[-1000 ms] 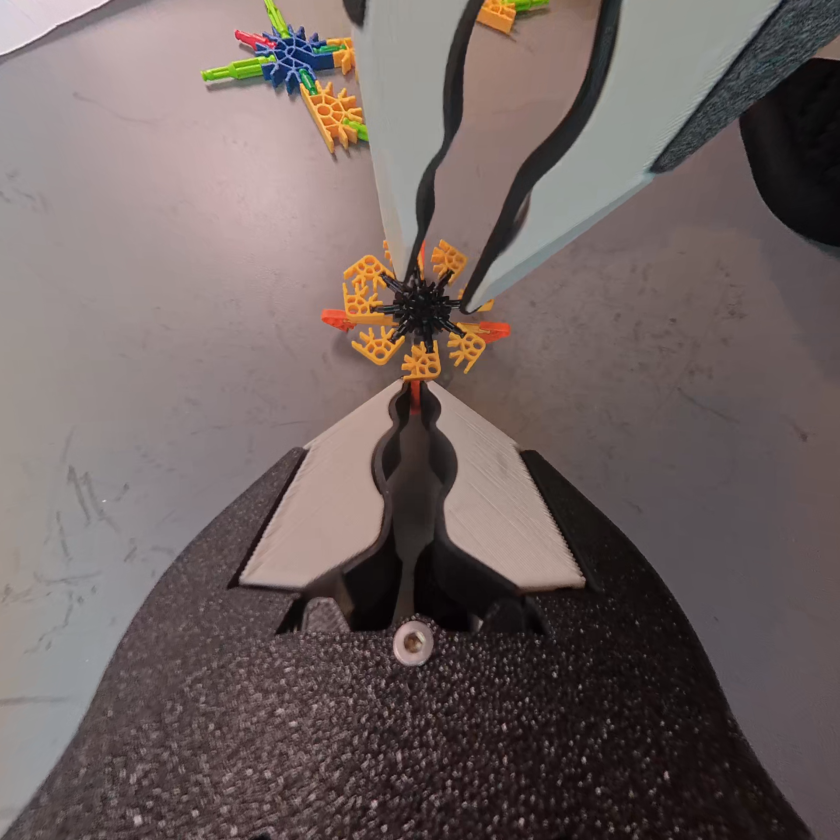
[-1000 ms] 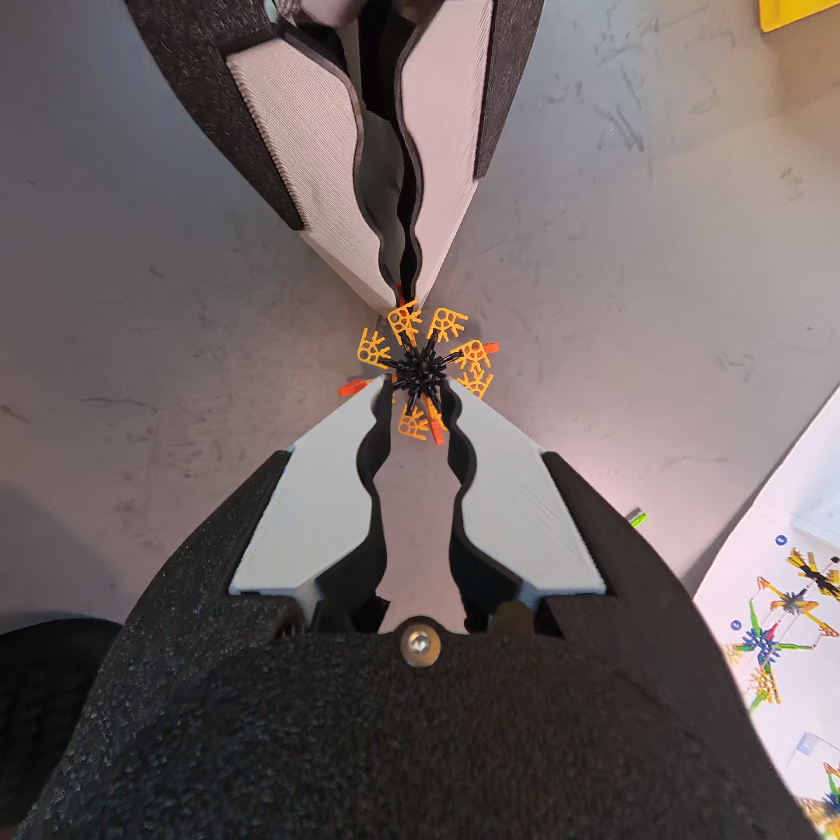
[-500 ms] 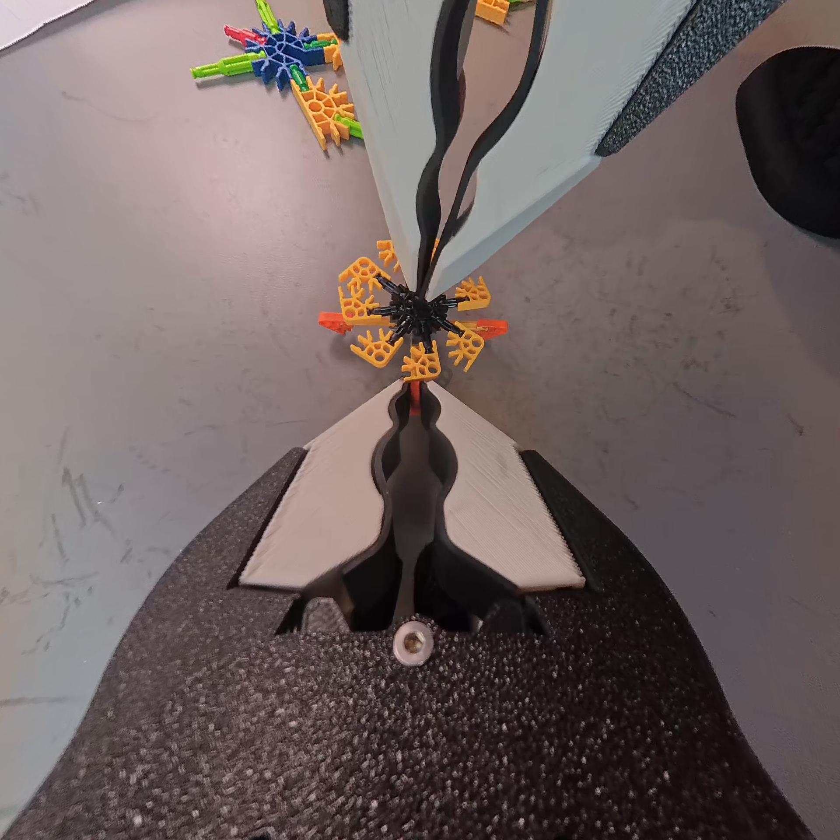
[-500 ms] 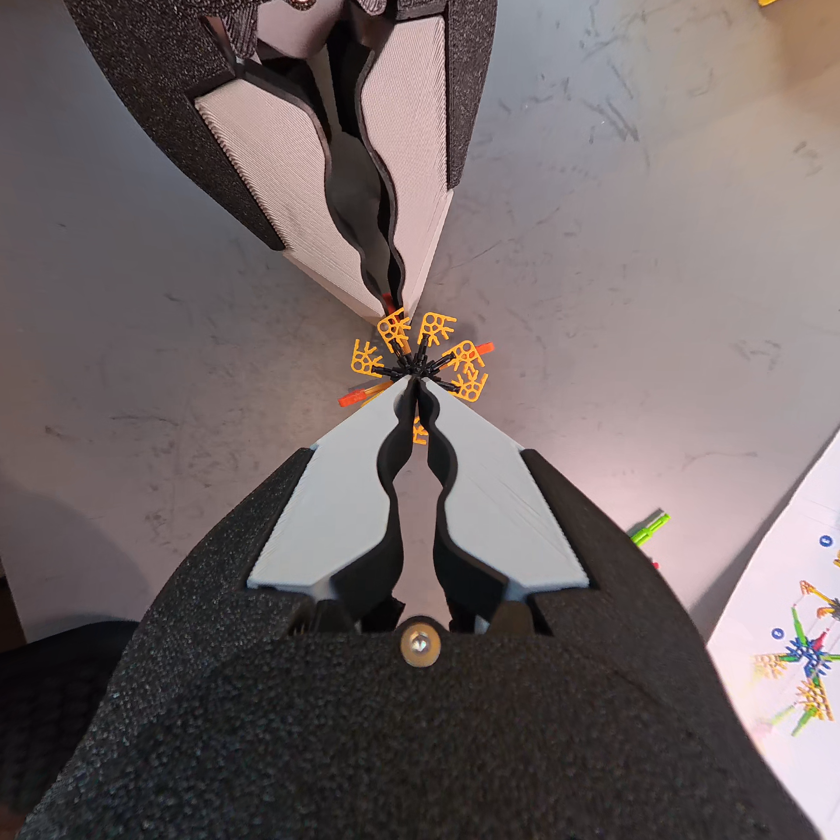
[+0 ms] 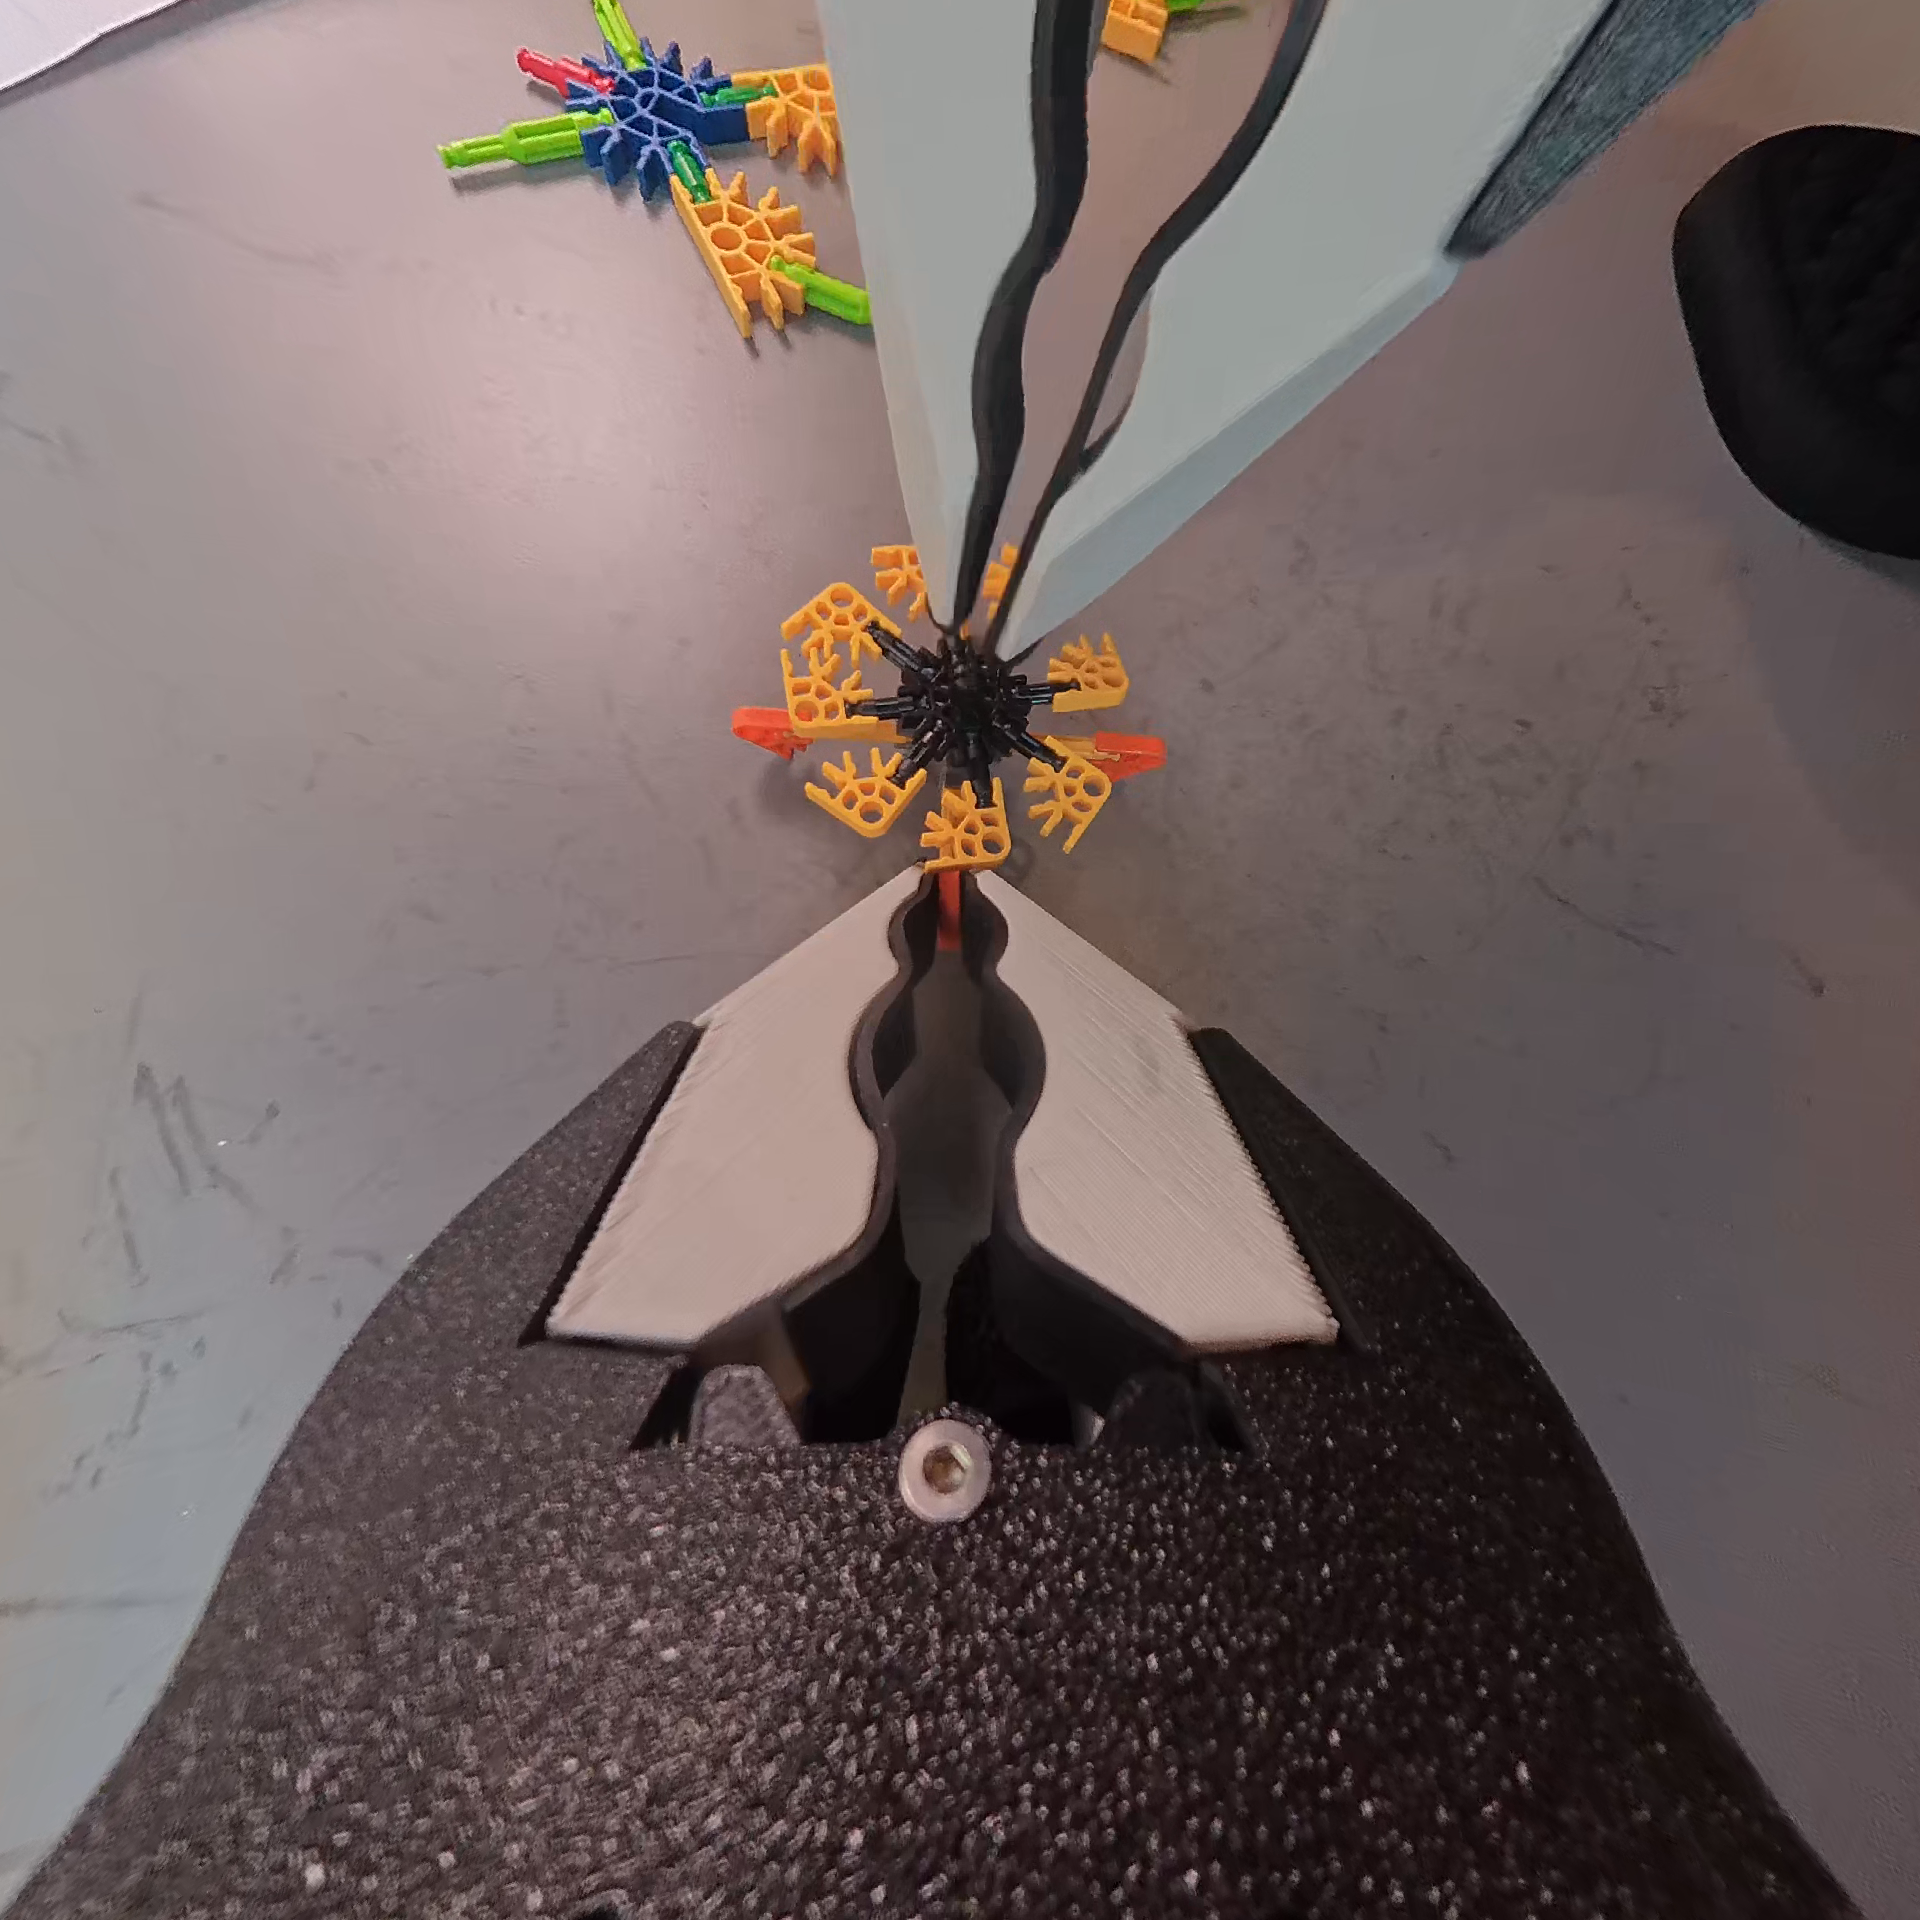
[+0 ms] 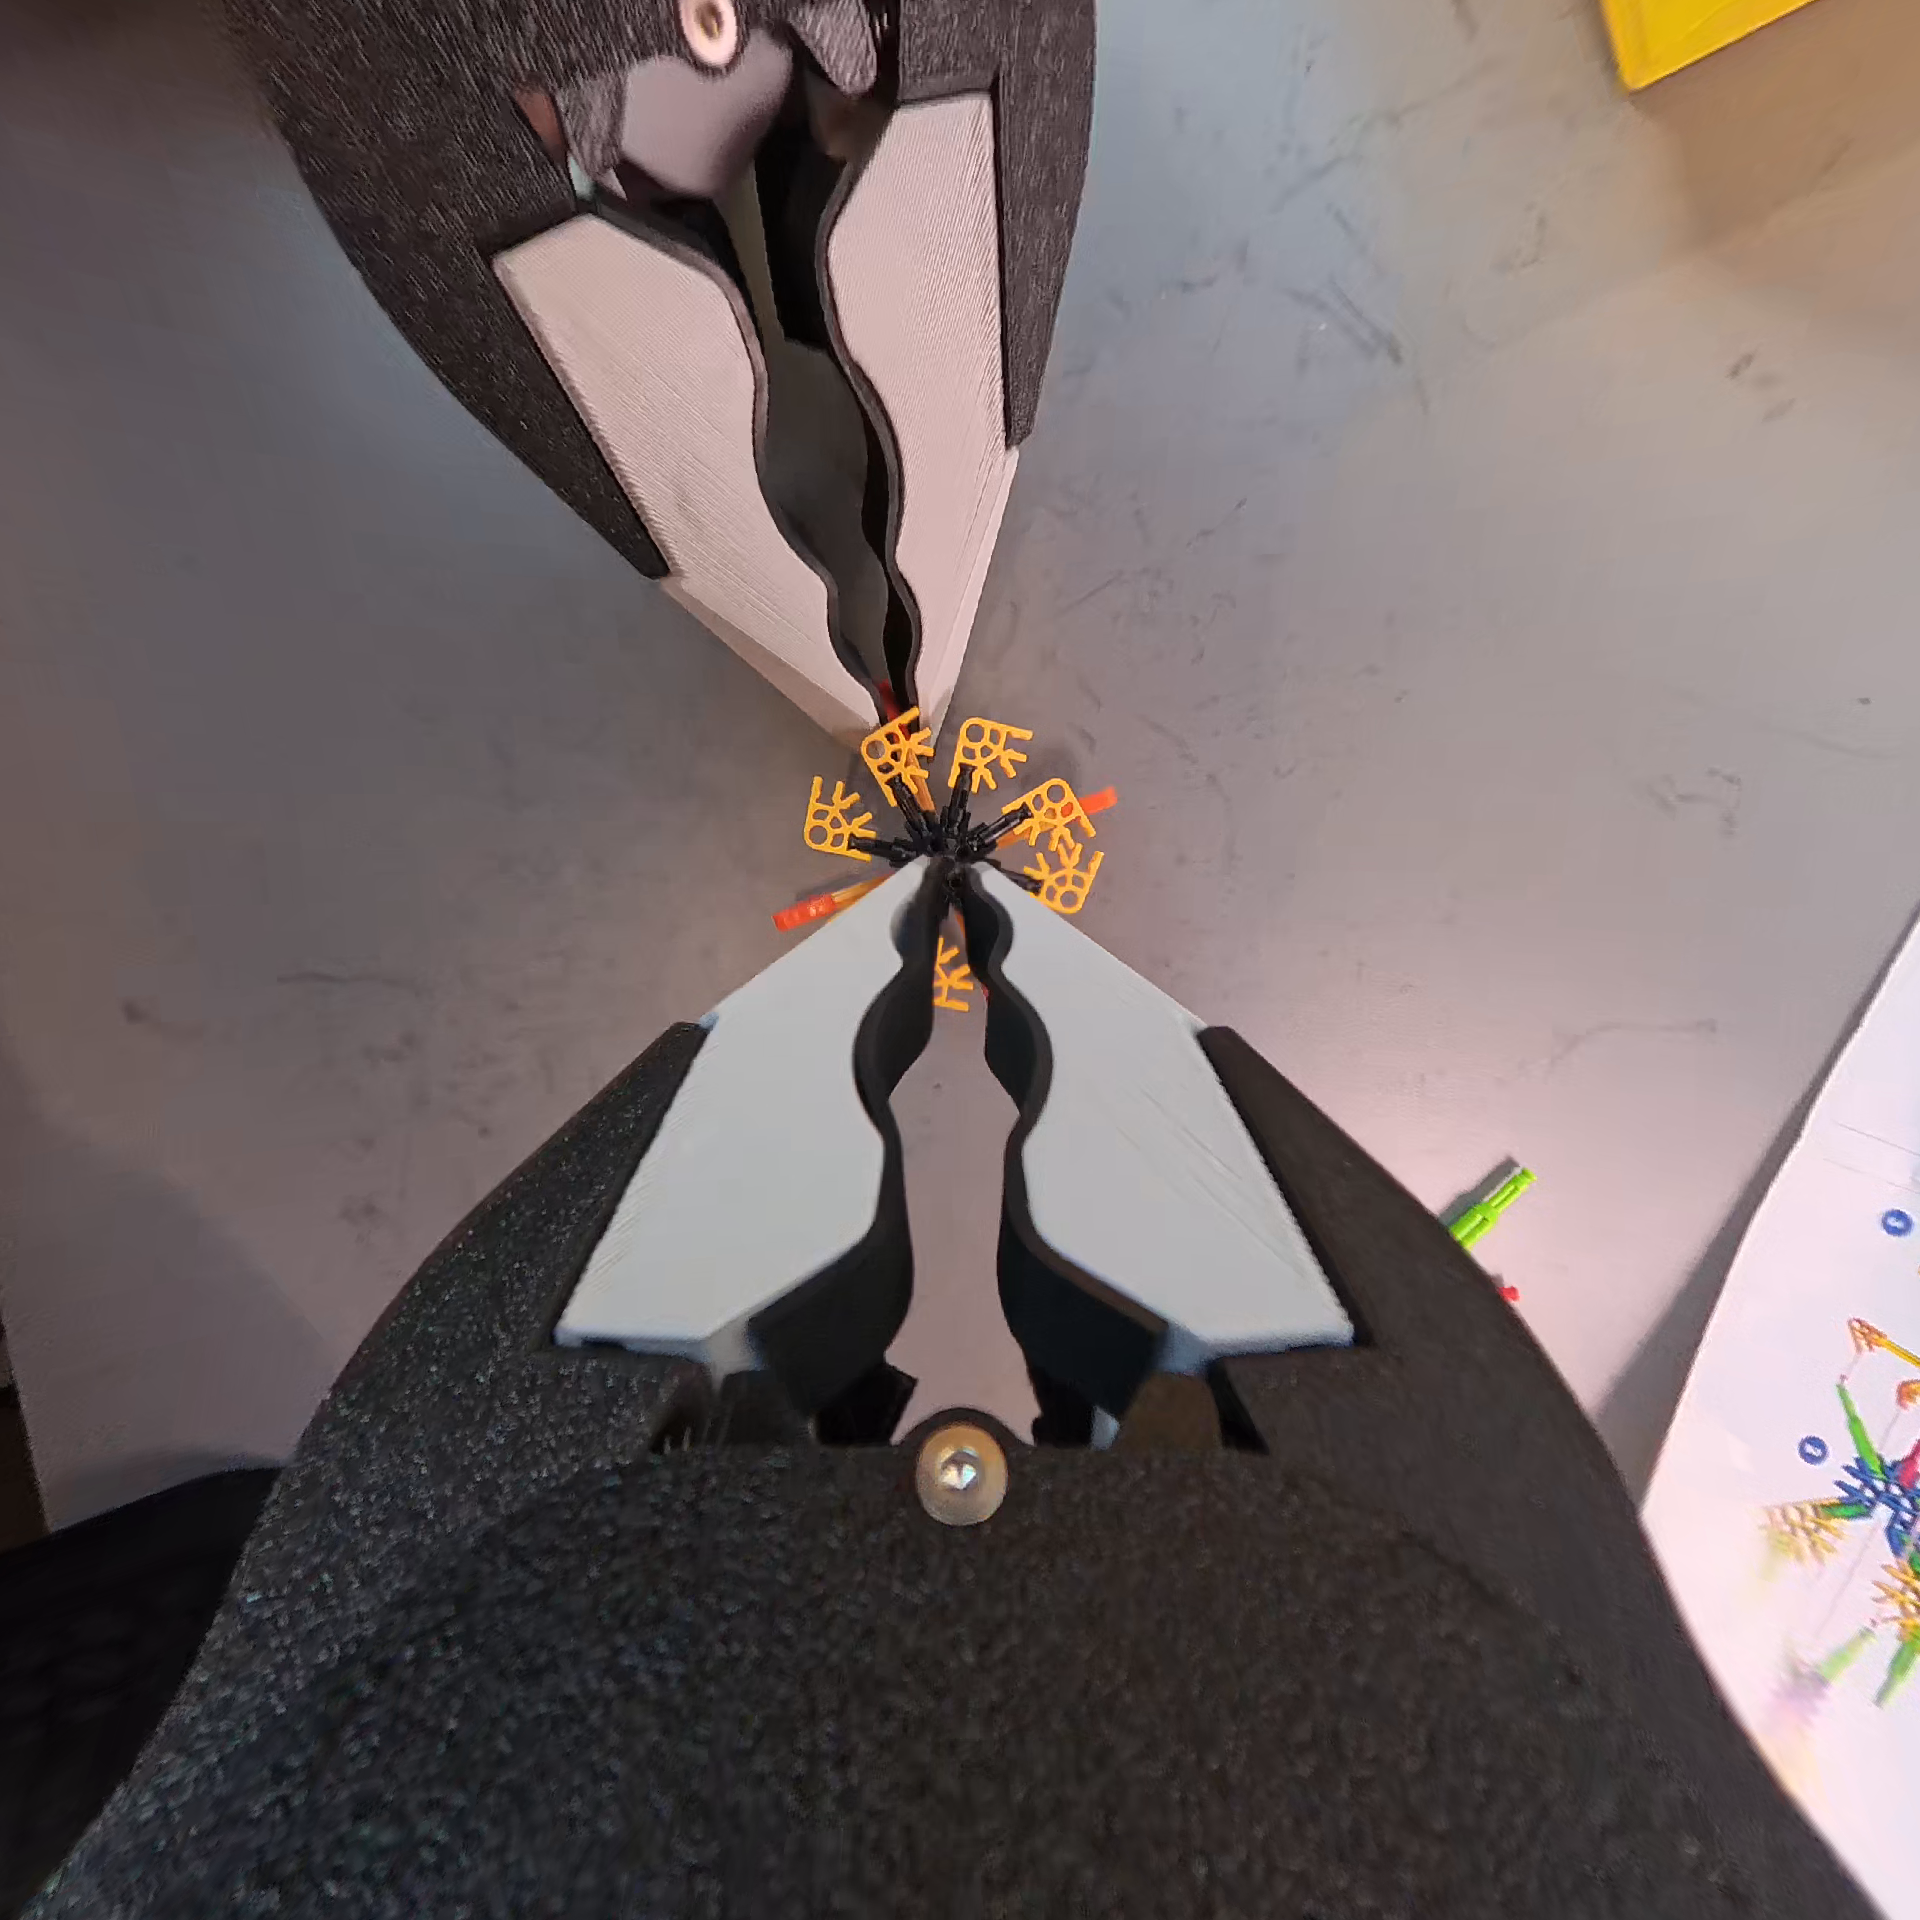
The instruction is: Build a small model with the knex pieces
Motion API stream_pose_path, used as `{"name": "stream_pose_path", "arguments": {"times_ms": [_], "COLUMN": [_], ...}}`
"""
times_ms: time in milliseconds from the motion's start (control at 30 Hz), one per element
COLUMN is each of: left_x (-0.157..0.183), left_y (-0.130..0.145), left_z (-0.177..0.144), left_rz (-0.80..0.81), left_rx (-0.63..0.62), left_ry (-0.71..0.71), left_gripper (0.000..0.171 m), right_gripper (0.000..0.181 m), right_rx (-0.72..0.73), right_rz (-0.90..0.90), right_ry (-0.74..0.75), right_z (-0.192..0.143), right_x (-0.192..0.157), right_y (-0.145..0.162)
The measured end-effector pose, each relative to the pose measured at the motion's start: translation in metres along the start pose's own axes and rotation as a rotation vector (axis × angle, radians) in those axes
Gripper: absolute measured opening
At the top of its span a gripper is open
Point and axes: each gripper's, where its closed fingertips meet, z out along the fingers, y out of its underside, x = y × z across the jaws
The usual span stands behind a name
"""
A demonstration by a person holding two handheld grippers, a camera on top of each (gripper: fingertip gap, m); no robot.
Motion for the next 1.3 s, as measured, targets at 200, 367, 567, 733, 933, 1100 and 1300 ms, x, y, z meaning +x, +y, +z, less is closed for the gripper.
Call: {"name": "stream_pose_path", "arguments": {"times_ms": [200,367,567,733,933,1100,1300], "left_x": [0.000,0.002,-0.001,-0.002,-0.002,-0.006,-0.016], "left_y": [0.001,0.004,-0.006,-0.014,-0.013,-0.016,-0.025], "left_z": [0.000,-0.002,-0.022,-0.025,-0.019,-0.019,-0.028], "left_rz": [-0.002,0.005,-0.161,-0.282,-0.291,-0.299,-0.337], "left_rx": [0.000,-0.011,0.081,0.157,0.147,0.164,0.238], "left_ry": [0.008,0.028,0.195,0.286,0.270,0.247,0.223], "left_gripper": [0.004,0.007,0.021,0.023,0.022,0.020,0.018], "right_gripper": [0.027,0.028,0.019,0.025,0.012,0.009,0.002], "right_rx": [0.245,0.442,0.551,0.623,0.665,0.715,0.886], "right_rz": [0.071,0.341,0.663,0.746,0.834,0.874,0.767], "right_ry": [0.036,0.041,-0.130,-0.252,-0.284,-0.311,-0.284], "right_z": [-0.008,-0.008,-0.004,0.001,0.004,0.004,-0.016], "right_x": [-0.012,-0.009,-0.011,-0.013,0.000,0.006,0.008], "right_y": [0.008,0.026,0.033,0.022,0.020,0.013,-0.008]}}
